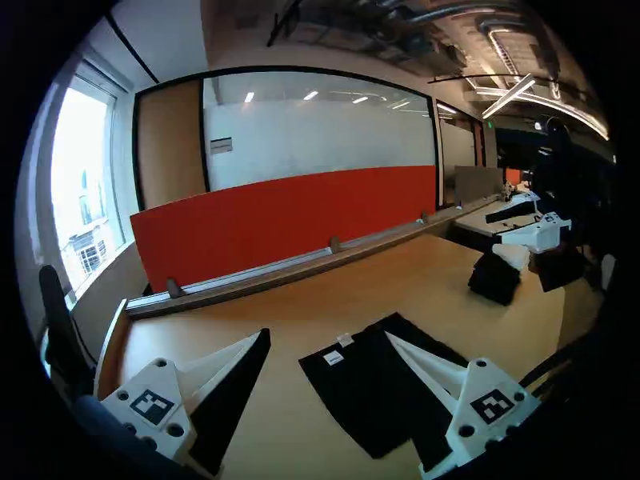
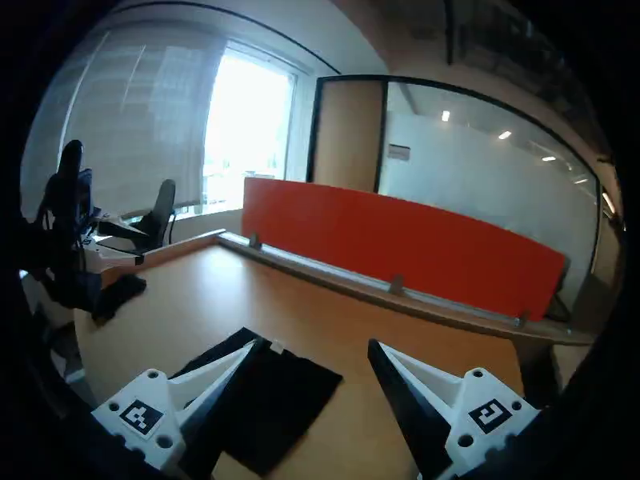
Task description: Fold towel
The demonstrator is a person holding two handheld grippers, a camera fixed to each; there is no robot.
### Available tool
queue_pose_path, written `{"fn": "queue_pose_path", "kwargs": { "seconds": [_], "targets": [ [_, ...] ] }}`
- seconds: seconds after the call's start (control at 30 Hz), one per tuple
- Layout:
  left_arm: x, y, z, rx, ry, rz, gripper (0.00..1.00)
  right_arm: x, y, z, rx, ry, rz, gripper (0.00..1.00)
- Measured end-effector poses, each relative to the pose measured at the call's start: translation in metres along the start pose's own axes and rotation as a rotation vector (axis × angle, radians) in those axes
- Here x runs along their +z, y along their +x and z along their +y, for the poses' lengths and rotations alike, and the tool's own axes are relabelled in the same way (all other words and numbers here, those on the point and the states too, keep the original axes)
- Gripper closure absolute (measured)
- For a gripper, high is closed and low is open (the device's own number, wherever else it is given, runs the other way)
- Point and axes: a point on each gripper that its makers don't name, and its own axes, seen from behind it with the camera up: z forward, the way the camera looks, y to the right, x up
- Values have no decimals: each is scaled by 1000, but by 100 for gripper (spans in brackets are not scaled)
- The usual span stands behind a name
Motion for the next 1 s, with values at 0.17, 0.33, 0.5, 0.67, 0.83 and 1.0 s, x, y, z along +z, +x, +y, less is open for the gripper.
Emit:
{"fn": "queue_pose_path", "kwargs": {
  "seconds": [0.17, 0.33, 0.5, 0.67, 0.83, 1.0],
  "targets": [
    [2, -10, 6, 20, -21, -23, 5, 3, -10, -8, -25, 35, -33, 0],
    [5, -28, 12, 23, -37, -49, 5, 6, -25, -18, -33, 57, -61, 0],
    [8, -48, 20, 24, -50, -79, 5, 11, -43, -23, -35, 61, -86, 0],
    [12, -68, 27, 18, -63, -106, 5, 15, -63, -27, -44, 65, -110, 0],
    [18, -90, 35, 16, -81, -138, 5, 21, -85, -30, -49, 72, -145, 0],
    [24, -111, 43, 23, -99, -172, 5, 28, -108, -35, -44, 79, -183, 0]
  ]
}}
